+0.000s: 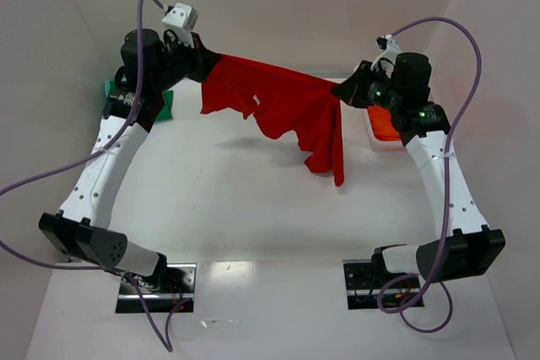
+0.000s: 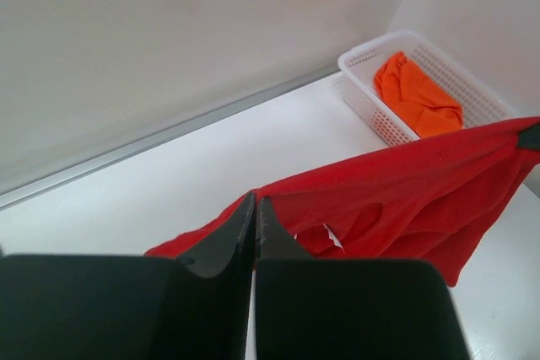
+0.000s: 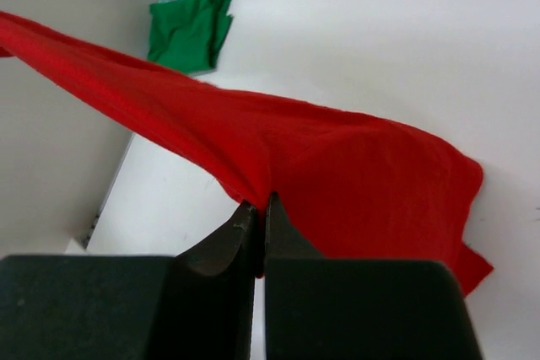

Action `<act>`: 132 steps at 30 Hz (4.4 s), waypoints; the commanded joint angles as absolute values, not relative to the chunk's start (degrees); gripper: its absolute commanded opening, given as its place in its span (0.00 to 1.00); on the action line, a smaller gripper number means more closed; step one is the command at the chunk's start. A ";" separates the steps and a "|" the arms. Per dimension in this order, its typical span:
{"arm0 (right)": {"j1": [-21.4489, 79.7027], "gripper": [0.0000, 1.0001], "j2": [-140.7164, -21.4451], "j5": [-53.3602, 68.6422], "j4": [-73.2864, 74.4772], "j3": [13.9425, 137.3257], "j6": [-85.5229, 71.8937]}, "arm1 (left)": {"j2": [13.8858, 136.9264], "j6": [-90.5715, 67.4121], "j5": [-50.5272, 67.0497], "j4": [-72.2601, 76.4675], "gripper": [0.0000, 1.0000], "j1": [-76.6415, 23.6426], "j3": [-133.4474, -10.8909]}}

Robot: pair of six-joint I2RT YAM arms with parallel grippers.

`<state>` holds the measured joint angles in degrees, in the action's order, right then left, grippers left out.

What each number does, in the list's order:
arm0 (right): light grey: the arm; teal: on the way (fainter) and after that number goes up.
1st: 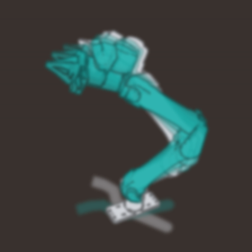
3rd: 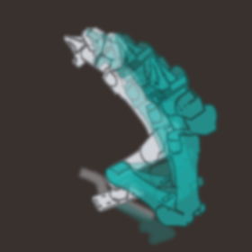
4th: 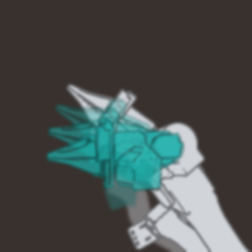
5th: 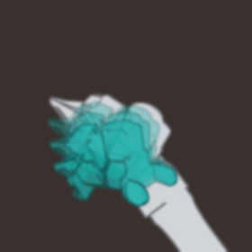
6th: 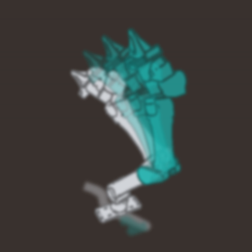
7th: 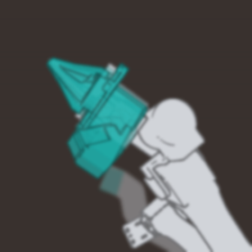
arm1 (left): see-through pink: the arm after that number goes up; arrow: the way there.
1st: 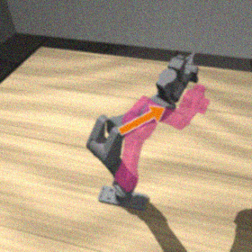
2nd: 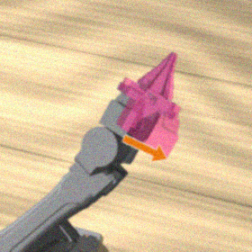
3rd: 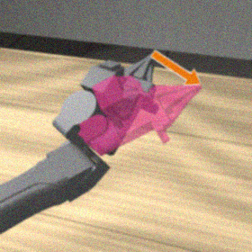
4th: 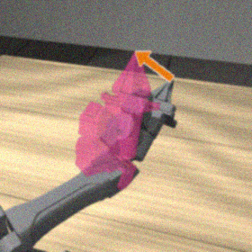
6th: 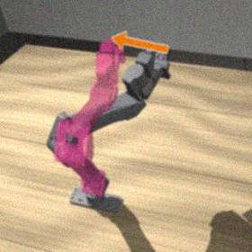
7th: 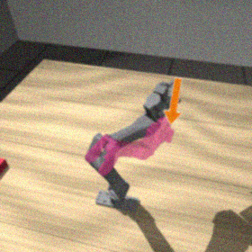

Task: Fold and stack the t-shirts
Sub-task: Move the tshirt to the center of the board, then flatten out the tshirt

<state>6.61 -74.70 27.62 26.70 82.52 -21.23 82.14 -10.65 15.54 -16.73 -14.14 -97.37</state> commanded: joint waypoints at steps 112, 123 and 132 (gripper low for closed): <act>66.88 0.65 -101.78 -6.15 30.94 67.59 -28.83 | 59.41 -29.88 4.04 -21.62 1.00 -6.06 -55.63; 68.54 0.70 -105.60 -3.45 29.27 71.77 -28.30 | 59.41 -29.88 4.04 -21.62 1.00 -6.06 -55.63; 71.81 0.66 -112.05 -4.79 30.84 74.97 -28.30 | 59.41 -29.88 3.02 -21.62 1.00 -6.06 -55.63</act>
<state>71.22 -109.56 -3.66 30.78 72.96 -28.44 60.75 -28.93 4.26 -22.85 -6.24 -55.92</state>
